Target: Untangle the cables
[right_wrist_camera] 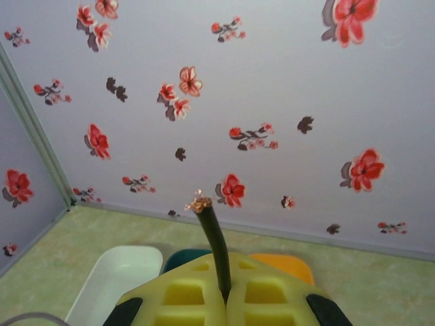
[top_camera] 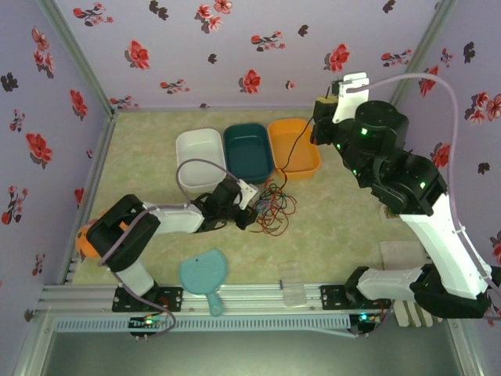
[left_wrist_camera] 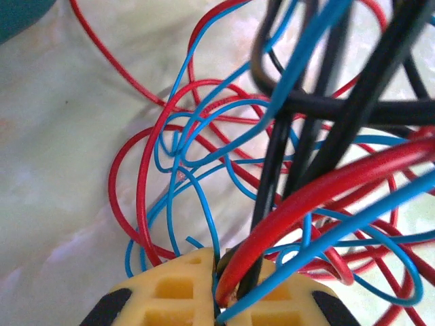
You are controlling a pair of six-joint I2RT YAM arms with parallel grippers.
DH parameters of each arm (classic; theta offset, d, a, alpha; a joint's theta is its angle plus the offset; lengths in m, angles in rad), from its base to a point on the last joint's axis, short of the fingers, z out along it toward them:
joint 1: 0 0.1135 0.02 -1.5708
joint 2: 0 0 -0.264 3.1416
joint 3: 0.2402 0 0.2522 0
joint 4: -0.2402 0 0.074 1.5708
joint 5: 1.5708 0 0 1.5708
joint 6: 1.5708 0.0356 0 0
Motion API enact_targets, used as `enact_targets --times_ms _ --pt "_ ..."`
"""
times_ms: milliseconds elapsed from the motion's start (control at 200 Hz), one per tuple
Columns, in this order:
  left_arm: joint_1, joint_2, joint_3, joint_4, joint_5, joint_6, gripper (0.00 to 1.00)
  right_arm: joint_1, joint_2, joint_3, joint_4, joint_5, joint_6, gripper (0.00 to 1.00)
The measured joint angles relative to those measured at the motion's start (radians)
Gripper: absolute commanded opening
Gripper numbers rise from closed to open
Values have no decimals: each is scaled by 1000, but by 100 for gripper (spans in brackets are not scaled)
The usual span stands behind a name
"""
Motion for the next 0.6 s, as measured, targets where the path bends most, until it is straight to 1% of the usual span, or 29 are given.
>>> enact_targets --times_ms 215,600 --pt "13 0 -23 -8 -8 -16 0 0 0 27 0 26 -44 0" --pt "15 0 -23 -24 -23 -34 0 0 -21 124 14 10 -100 0"
